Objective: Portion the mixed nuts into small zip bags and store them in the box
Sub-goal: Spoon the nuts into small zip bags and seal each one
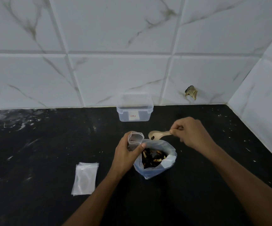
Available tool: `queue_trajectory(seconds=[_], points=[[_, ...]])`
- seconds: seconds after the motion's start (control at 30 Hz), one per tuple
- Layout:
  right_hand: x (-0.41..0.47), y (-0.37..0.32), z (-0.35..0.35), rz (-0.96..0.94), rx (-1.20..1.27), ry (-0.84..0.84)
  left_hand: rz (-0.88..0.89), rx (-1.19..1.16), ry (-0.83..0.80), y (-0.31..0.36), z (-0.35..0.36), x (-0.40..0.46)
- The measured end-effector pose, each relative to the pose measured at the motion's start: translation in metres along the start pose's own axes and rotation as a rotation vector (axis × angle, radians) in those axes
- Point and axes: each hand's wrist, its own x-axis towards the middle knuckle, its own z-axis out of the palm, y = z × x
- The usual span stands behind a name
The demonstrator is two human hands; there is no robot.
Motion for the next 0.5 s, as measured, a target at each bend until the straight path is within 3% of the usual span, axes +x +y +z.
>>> queue_trajectory(seconds=[0.13,0.37,0.5], points=[[0.005,0.031,0.042,0.075,-0.036,-0.092,-0.024,-0.014,-0.022,-0.002,0.000,-0.004],[0.008,0.055,0.099,0.119,-0.273,-0.062,-0.085,-0.026,-0.046,-0.017,0.003,-0.009],[0.009,0.055,0.117,0.108,-0.172,-0.049,-0.108,-0.044,-0.073,-0.019,0.006,-0.009]])
